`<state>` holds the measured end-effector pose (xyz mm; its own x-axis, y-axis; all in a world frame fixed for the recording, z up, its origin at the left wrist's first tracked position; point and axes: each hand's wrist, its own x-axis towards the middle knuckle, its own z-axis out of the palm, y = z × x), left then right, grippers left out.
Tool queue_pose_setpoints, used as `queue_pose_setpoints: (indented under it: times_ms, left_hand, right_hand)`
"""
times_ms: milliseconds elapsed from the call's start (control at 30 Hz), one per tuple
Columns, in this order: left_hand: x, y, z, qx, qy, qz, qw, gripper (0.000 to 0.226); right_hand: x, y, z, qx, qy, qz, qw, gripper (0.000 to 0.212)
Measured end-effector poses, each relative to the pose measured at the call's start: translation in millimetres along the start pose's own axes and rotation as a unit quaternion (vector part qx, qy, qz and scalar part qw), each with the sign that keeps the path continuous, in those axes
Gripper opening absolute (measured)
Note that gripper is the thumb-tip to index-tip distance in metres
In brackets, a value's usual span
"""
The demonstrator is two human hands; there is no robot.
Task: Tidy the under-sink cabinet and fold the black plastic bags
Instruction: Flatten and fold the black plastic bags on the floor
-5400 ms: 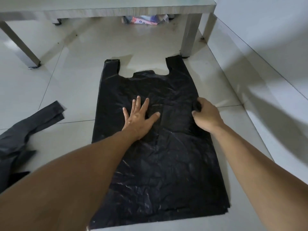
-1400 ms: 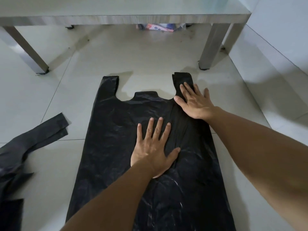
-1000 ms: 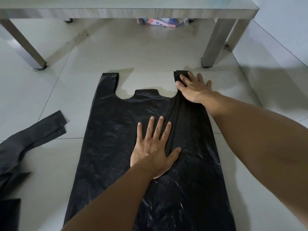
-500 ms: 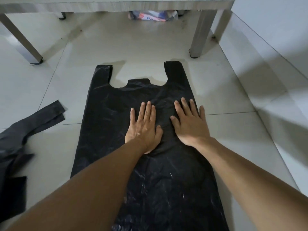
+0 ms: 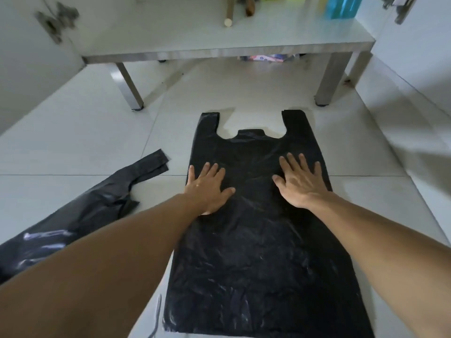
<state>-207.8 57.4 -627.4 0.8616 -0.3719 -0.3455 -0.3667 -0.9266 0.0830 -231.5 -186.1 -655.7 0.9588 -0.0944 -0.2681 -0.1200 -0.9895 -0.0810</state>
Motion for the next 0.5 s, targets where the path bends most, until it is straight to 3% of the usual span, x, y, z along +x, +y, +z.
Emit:
queue_pose_setpoints:
  times_ms: [200,333,500]
  left_hand:
    - [-68.3,-83.3,-26.2,0.024,-0.037,-0.108,0.993,0.052]
    - [-124.0,-146.3,-26.6,0.009,-0.010,-0.180,0.984,0.037]
    - [-192.8,-207.2,-18.1,-0.049,-0.030,-0.259,0.964,0.053]
  right_hand:
    - [-29.4,-99.0,-51.8,0.093,-0.054,-0.081,0.991,0.057]
    - [-49.6,-171.2,-77.0,0.052,-0.070,-0.159,0.983,0.050]
    - [-75.0,-253.0,-85.7,-0.024,-0.097,-0.222,0.970,0.043]
